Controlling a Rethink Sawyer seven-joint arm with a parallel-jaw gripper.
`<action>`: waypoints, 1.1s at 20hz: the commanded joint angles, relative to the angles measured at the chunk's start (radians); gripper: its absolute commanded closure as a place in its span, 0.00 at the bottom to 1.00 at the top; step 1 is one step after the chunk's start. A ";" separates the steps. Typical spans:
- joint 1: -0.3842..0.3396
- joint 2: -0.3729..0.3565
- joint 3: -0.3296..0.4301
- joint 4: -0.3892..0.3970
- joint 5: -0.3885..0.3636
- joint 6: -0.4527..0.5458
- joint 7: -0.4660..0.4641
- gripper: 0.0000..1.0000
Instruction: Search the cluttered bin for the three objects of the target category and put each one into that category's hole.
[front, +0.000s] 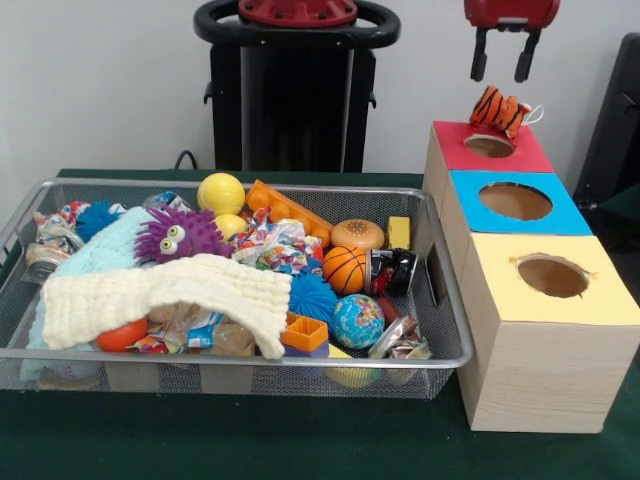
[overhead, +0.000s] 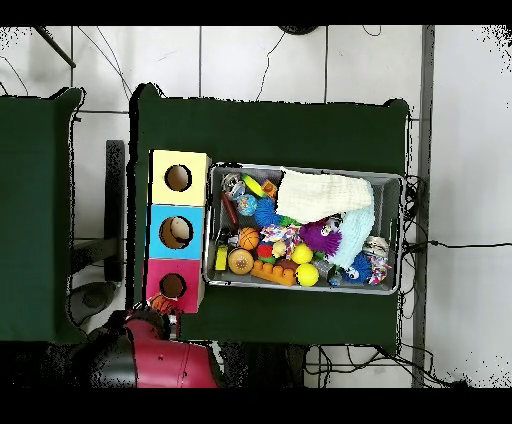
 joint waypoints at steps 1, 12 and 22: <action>0.032 -0.044 -0.007 0.075 0.045 0.031 0.306 0.00; 0.059 -0.062 -0.035 0.091 0.053 0.019 0.304 0.00; 0.062 0.001 -0.022 0.158 0.045 -0.019 0.305 0.00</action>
